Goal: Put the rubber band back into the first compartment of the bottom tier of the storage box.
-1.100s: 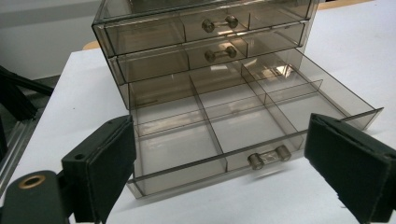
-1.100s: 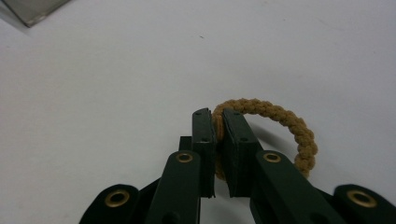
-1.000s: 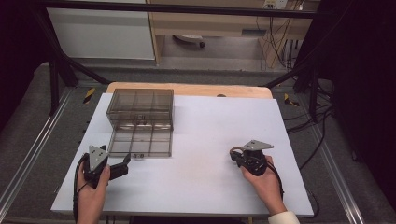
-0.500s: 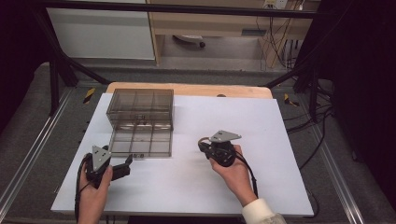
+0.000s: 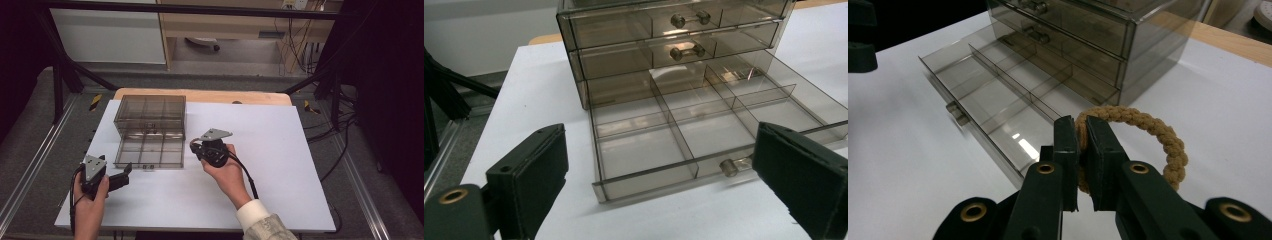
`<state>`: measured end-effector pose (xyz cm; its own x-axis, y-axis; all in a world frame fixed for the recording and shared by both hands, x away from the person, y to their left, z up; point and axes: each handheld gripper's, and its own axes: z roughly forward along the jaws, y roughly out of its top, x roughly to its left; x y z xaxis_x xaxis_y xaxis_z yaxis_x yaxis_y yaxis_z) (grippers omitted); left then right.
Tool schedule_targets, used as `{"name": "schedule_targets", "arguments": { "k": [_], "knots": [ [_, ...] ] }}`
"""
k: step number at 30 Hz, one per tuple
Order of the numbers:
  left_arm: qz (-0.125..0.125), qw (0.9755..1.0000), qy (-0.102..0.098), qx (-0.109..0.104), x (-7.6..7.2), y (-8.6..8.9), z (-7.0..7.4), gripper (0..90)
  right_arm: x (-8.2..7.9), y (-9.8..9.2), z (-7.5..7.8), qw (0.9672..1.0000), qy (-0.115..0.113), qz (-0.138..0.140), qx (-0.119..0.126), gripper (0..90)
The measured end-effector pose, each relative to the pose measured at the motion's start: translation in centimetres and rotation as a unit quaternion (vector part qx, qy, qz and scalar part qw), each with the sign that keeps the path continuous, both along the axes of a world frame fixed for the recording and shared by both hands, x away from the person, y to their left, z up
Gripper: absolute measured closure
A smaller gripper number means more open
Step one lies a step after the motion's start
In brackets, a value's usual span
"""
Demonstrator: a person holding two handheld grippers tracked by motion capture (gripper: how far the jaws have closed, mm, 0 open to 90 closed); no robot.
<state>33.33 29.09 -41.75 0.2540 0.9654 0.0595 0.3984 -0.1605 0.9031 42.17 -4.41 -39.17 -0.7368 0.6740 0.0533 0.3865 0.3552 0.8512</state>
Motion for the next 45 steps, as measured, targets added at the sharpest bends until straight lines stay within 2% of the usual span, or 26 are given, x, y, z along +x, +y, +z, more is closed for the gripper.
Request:
{"name": "schedule_targets", "arguments": {
  "k": [7, 10, 13, 16, 18, 22, 34, 45],
  "knots": [
    [-0.009, 1.0000, 0.002, -0.001, -0.4, -0.2, 0.1, 7.6, 0.7, 2.2, -0.3, 0.9999, 0.002, 0.013, 0.005, 84.3],
    [-0.016, 0.9998, 0.005, 0.005, -0.7, -0.4, 0.1, 7.6, 0.9, 2.7, -0.5, 0.9999, 0.005, 0.013, 0.006, 84.3],
    [-0.015, 0.9999, 0.001, 0.009, -1.0, -0.5, 0.2, 7.6, 1.1, 3.2, -0.1, 0.9999, 0.001, 0.014, 0.010, 84.3],
    [-0.016, 0.9998, 0.005, 0.005, -1.3, -0.4, 0.2, 7.6, 1.1, 3.6, 0.5, 0.9997, -0.005, 0.017, 0.017, 84.3],
    [-0.020, 0.9997, 0.011, 0.011, -1.6, -0.4, 0.1, 7.5, 1.2, 3.9, 0.8, 0.9996, -0.008, 0.019, 0.017, 84.3],
    [-0.017, 0.9997, 0.010, 0.011, -2.1, -0.2, 0.1, 7.5, 1.4, 4.5, 1.0, 0.9996, -0.006, 0.022, 0.017, 84.3],
    [0.005, 0.9998, 0.017, 0.002, -1.6, 1.1, -0.1, 7.4, 1.6, 6.3, 0.5, 0.9993, 0.001, 0.036, 0.013, 84.3],
    [0.004, 0.9997, 0.022, 0.002, -1.4, 1.6, -0.2, 7.5, 2.0, 8.0, 0.8, 0.9988, 0.001, 0.047, 0.016, 84.2]
  ]
}}
